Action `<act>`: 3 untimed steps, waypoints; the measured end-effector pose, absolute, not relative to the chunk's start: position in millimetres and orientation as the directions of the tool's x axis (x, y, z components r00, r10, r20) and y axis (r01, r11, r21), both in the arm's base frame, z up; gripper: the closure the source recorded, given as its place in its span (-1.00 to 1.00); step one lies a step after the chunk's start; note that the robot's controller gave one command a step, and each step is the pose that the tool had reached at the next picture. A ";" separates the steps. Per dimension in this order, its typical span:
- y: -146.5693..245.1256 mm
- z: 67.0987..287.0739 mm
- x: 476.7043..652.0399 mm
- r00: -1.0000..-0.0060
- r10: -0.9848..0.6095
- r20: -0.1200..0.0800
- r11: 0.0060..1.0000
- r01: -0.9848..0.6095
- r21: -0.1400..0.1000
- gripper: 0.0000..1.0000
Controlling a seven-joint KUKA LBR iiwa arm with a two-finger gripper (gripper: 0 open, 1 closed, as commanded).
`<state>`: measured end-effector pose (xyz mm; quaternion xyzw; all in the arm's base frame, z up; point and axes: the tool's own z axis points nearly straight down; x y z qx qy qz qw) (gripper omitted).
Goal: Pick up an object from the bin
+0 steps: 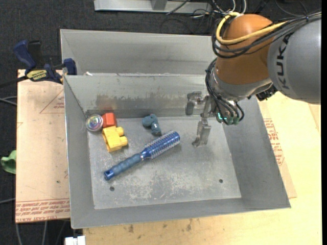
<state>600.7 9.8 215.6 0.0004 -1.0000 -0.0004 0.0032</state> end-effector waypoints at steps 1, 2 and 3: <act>50.1 65.7 598.2 -0.985 -0.175 0.005 0.985 -0.175 0.002 -1.00; 49.2 69.7 599.9 -0.985 -0.173 -0.001 0.985 -0.173 0.001 1.00; -22.3 267.1 620.1 -0.944 -0.328 -0.011 0.945 -0.328 -0.005 1.00</act>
Offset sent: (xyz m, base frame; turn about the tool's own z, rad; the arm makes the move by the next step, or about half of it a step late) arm -0.0011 0.0388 -0.1456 -0.1756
